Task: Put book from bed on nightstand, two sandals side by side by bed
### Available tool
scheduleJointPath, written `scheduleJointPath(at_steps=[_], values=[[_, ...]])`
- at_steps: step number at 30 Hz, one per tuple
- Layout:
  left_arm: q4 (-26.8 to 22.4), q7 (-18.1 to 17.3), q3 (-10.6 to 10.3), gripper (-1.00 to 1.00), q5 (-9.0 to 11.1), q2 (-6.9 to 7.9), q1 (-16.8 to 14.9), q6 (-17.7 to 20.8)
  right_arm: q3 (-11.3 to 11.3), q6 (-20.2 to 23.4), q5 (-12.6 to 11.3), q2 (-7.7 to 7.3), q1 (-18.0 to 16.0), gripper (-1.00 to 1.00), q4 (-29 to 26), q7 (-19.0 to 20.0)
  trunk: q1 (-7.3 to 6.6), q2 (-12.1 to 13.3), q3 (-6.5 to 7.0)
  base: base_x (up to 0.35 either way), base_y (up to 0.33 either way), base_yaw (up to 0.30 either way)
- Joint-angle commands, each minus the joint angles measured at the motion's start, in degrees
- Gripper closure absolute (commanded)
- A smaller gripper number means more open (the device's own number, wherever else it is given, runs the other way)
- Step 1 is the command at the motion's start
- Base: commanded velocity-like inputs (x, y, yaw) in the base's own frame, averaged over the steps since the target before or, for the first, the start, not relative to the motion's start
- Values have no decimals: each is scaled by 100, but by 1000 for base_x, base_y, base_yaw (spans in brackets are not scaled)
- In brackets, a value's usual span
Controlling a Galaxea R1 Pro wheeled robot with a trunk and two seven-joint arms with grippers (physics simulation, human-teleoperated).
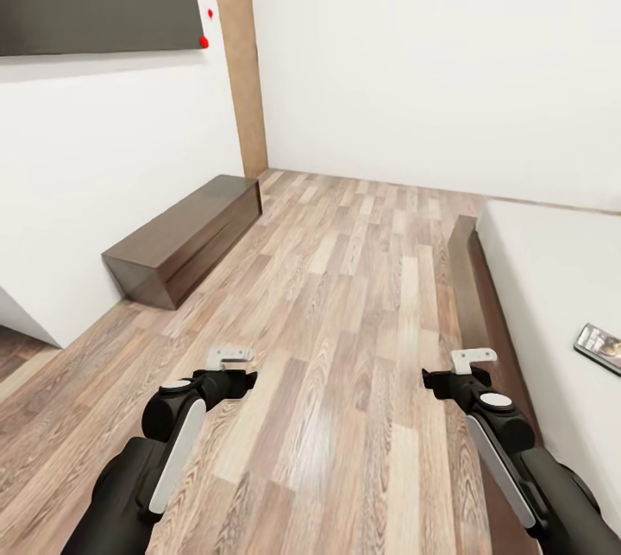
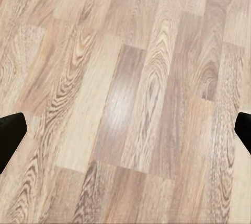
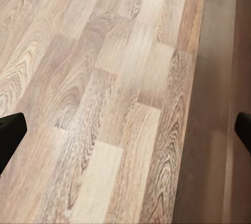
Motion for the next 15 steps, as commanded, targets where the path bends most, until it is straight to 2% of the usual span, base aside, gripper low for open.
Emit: scheduleJointPath(at_steps=[1,15], values=[[-6,56,-4,-100,61,0,-4,22,15,16,-61,-7,-5,-100,-4,-57,-20,39,14,331,0,0],[-9,56,-4,-100,70,8,-5,22,15,16,-61,-7,-5,-100,-15,-57,-327,601,265,331,0,0]])
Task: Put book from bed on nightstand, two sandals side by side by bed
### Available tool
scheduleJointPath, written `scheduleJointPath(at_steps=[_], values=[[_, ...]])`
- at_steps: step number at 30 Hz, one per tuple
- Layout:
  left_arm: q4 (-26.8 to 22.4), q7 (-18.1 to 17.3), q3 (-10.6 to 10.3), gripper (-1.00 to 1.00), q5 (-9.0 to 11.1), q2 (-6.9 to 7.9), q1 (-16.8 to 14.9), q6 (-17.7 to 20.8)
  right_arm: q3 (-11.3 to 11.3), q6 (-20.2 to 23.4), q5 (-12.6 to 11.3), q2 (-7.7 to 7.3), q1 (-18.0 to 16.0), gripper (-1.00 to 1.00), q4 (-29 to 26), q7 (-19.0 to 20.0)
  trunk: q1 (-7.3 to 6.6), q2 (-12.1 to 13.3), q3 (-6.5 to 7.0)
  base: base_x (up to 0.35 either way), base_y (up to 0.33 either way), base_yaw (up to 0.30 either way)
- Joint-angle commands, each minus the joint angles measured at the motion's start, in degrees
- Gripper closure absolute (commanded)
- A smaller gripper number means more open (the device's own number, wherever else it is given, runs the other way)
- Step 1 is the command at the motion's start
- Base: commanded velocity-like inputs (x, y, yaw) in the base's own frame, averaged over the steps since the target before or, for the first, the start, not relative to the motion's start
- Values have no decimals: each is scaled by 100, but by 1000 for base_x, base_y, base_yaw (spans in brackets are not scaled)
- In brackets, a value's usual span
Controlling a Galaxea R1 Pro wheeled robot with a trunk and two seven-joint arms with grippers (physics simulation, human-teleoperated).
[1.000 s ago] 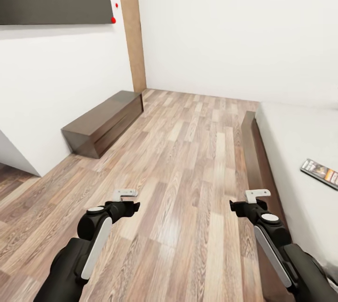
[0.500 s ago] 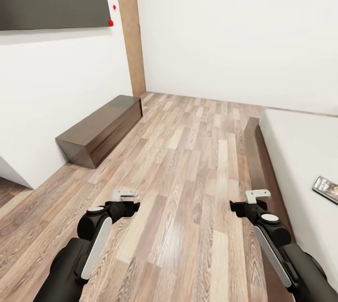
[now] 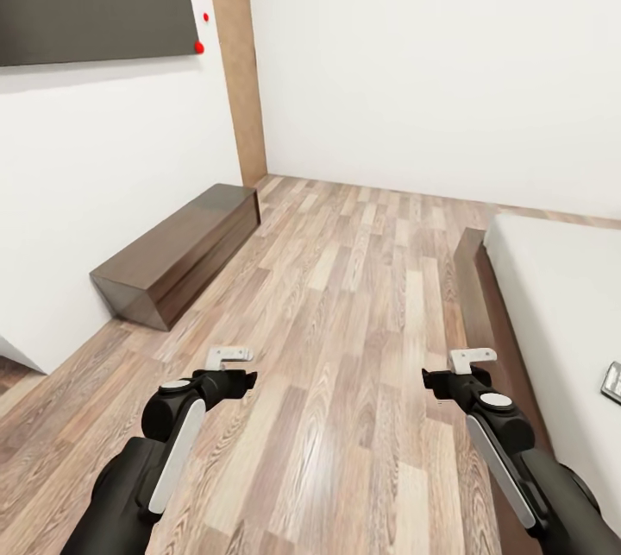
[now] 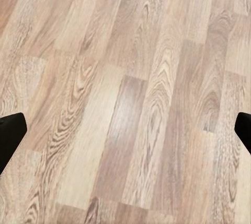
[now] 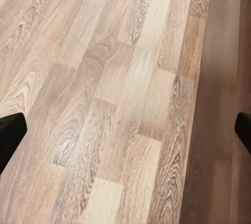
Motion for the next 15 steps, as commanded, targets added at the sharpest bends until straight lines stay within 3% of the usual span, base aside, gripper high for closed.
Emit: scheduleJointPath(at_steps=[1,6,15], values=[[-5,57,-4,-100,60,0,-4,22,15,16,-61,-7,-5,-100,-6,-56,-20,39,14,331,0,0],[-5,57,-4,-100,61,0,-5,22,15,16,-61,-7,-5,-100,-11,-55,-129,240,105,331,0,-36],[-5,57,-4,-100,60,0,-4,22,15,16,-61,-7,-5,-100,-15,-55,-327,601,286,331,0,-227]])
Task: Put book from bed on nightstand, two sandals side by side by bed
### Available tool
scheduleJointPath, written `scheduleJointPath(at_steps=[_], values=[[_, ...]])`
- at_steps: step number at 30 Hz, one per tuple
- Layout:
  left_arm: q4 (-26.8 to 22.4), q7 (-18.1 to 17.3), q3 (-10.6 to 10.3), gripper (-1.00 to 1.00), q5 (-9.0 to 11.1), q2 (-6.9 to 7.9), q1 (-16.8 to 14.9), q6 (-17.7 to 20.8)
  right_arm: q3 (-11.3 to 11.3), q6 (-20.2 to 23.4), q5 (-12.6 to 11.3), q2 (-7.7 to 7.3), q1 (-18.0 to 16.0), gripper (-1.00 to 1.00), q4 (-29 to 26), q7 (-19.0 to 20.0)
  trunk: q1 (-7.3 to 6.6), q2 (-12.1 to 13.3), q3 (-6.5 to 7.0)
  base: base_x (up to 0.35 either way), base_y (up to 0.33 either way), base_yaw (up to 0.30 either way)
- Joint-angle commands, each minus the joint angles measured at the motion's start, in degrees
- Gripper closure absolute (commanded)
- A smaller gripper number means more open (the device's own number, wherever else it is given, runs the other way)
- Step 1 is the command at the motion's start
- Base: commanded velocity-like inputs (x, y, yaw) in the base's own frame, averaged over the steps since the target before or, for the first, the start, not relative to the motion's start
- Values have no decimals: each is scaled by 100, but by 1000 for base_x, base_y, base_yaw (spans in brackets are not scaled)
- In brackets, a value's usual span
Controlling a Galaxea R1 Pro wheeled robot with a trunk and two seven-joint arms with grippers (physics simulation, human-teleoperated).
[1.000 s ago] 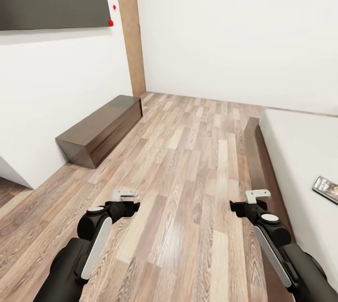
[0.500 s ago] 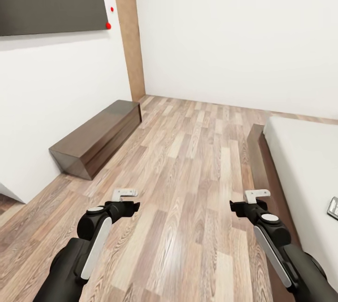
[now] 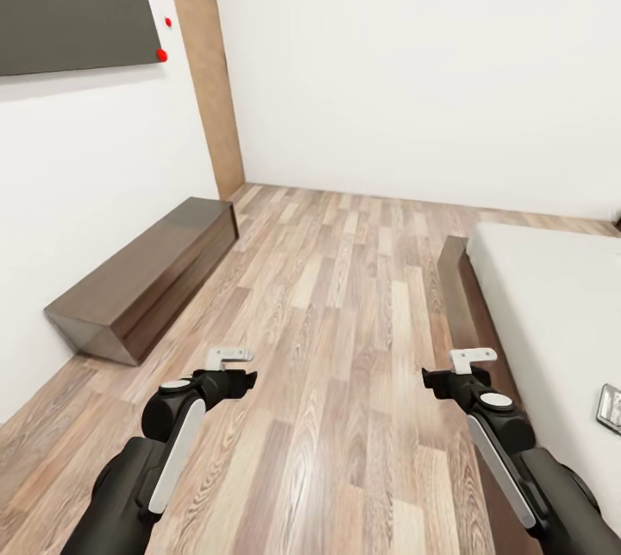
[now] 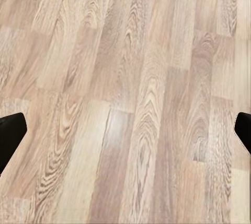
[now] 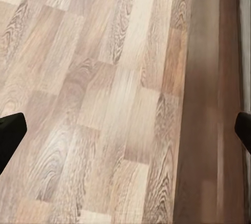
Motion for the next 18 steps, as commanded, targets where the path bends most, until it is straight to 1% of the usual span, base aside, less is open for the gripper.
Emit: scheduleJointPath(at_steps=[1,18], values=[[-7,57,-2,-100,61,2,-3,22,17,14,-60,-6,-6,-100,-4,-58,-19,39,16,331,0,-265],[-7,57,-2,-100,62,2,-2,22,17,14,-60,-6,-6,-100,1,-62,-393,721,369,331,0,-270]])
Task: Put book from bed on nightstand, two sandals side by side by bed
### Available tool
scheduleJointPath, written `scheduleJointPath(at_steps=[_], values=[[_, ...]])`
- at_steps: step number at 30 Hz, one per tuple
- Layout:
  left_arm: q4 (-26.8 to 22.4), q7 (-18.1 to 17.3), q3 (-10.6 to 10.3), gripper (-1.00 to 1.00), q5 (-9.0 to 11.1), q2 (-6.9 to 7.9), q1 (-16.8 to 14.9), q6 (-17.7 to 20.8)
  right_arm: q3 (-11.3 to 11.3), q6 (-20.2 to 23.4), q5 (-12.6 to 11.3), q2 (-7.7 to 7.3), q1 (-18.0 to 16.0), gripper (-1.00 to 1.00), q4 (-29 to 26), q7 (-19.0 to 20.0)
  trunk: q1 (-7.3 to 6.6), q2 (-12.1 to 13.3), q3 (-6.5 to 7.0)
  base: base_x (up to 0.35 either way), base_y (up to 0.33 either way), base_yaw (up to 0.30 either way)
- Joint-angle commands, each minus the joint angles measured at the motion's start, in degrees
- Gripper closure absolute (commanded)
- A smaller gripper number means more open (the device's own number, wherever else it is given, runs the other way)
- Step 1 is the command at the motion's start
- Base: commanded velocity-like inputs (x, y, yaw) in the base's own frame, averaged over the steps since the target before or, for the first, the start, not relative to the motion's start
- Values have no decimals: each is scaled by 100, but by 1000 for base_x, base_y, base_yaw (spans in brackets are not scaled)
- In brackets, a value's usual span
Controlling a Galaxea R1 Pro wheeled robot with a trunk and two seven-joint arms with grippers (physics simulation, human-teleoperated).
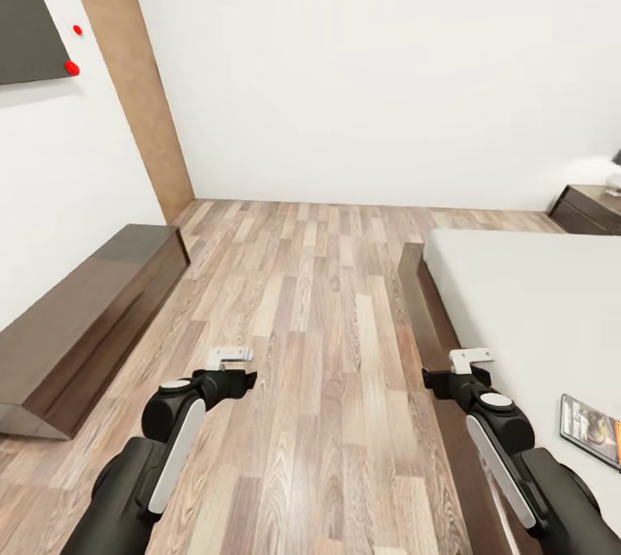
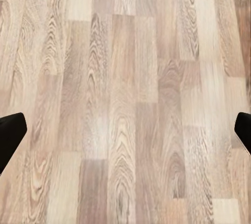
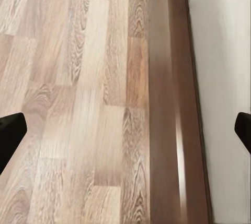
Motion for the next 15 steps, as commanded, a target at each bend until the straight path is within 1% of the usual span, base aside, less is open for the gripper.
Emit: scheduleJointPath(at_steps=[1,15], values=[[-7,57,-2,-100,61,0,-3,22,17,17,-60,-6,-6,-100,-3,-57,-19,39,16,331,0,-271],[-7,57,-2,-100,61,-1,-3,22,17,14,-60,-6,-6,-100,16,-55,-327,601,302,331,0,-269]])
